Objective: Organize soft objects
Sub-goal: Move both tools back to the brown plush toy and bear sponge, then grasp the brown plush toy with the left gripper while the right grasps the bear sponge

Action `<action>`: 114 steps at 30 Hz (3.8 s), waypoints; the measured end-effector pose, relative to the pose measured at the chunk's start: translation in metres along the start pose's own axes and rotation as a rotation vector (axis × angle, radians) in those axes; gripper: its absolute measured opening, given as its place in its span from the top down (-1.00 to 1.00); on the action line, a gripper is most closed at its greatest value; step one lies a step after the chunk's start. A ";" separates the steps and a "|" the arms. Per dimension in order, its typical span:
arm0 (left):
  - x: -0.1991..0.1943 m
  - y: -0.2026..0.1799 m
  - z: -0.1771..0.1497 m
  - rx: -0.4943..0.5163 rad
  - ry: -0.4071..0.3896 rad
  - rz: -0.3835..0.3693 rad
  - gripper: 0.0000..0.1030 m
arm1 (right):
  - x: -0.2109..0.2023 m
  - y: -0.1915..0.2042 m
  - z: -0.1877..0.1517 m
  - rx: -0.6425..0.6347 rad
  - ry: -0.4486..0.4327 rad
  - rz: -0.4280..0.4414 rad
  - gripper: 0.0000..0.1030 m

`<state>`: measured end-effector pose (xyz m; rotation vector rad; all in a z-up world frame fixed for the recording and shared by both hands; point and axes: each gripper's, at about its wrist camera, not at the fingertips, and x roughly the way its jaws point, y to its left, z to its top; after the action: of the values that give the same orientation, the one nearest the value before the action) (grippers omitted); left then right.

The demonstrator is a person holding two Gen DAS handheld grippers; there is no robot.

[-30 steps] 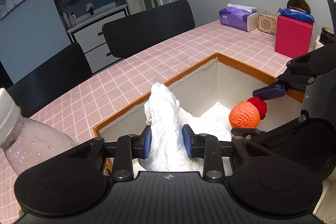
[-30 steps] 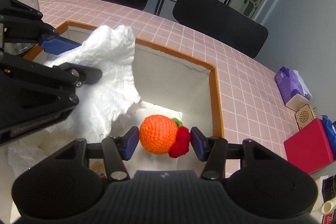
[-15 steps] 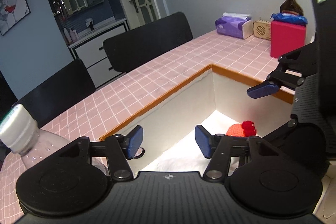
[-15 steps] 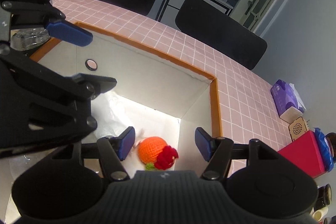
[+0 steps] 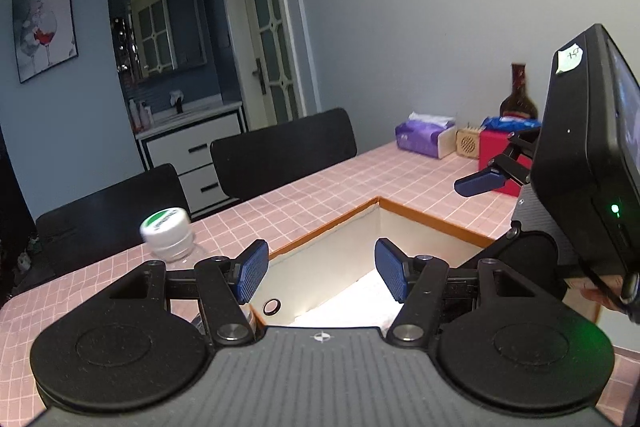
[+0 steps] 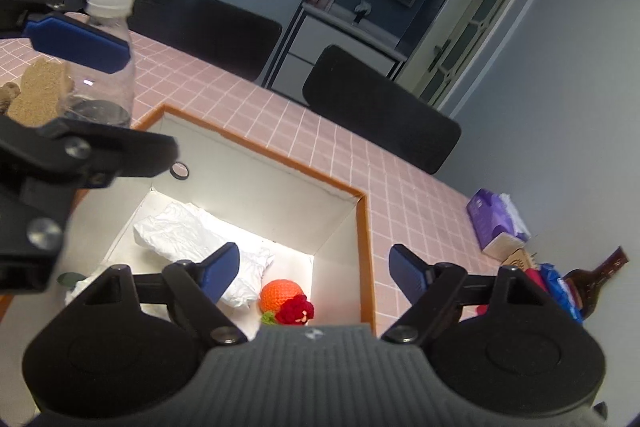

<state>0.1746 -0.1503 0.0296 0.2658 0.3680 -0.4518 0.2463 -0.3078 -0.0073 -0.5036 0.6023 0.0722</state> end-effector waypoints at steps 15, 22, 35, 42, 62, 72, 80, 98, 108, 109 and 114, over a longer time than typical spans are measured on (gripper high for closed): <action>-0.093 0.028 -0.066 -0.031 -0.126 0.071 -0.40 | -0.101 0.068 -0.025 0.036 -0.115 0.161 -0.71; -0.111 0.055 -0.104 -0.139 -0.098 0.140 -0.40 | -0.122 0.118 -0.031 0.032 -0.174 0.200 -0.75; -0.129 0.114 -0.164 -0.340 -0.032 0.327 -0.39 | -0.086 0.198 -0.022 0.143 -0.273 0.274 -0.74; -0.119 0.139 -0.174 -0.355 0.043 0.338 -0.39 | -0.046 0.221 -0.013 0.172 -0.218 0.293 -0.62; -0.027 0.233 -0.171 -0.501 0.287 0.147 -0.39 | 0.040 0.241 0.034 0.234 -0.219 0.358 -0.62; -0.021 0.238 -0.178 -0.498 0.322 0.088 -0.43 | 0.073 0.238 0.033 0.292 -0.169 0.420 -0.62; -0.012 0.225 -0.181 -0.402 0.362 0.085 -0.42 | 0.088 0.236 0.035 0.332 -0.118 0.477 -0.22; -0.073 0.206 -0.172 -0.506 0.219 0.224 -0.01 | 0.025 0.221 0.026 0.298 -0.228 0.449 -0.16; -0.135 0.181 -0.153 -0.508 0.109 0.250 -0.01 | -0.038 0.203 0.006 0.308 -0.278 0.431 -0.16; -0.140 0.177 -0.151 -0.504 0.098 0.245 -0.01 | -0.045 0.201 0.003 0.309 -0.282 0.429 -0.16; -0.159 0.155 -0.141 -0.473 0.039 0.190 -0.01 | -0.081 0.183 -0.012 0.312 -0.297 0.395 -0.16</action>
<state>0.0743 0.0900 -0.0074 -0.1502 0.4708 -0.1641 0.1350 -0.1465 -0.0502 -0.0622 0.4038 0.4138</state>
